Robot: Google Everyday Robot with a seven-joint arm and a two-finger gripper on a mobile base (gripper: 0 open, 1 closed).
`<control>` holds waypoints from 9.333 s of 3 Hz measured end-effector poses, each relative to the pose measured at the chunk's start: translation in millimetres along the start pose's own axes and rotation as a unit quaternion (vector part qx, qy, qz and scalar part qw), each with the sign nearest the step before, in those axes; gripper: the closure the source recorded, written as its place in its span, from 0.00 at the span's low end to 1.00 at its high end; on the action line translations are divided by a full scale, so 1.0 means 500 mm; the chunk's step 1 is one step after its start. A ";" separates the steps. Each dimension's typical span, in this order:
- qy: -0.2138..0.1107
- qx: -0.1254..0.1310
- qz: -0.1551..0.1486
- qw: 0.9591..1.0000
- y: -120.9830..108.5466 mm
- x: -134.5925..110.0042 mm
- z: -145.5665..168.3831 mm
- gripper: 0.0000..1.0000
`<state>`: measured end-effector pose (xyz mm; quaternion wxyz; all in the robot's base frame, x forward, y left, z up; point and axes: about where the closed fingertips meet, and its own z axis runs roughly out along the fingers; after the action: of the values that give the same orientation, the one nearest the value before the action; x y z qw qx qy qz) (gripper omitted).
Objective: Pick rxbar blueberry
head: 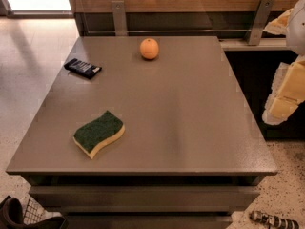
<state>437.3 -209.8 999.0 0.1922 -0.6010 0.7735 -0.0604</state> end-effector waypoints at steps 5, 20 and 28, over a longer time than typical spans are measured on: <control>-0.324 0.023 0.139 0.935 -0.185 -0.292 0.214 0.00; -0.468 -0.081 0.130 0.870 -0.198 -0.853 0.685 0.69; -0.472 -0.061 0.043 0.879 -0.223 -0.814 0.436 1.00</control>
Offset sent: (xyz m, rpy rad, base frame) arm 0.1029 0.0342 -0.0124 0.3773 -0.1450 -0.0818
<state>702.0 177.8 926.2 0.4999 -0.5351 0.6183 0.2855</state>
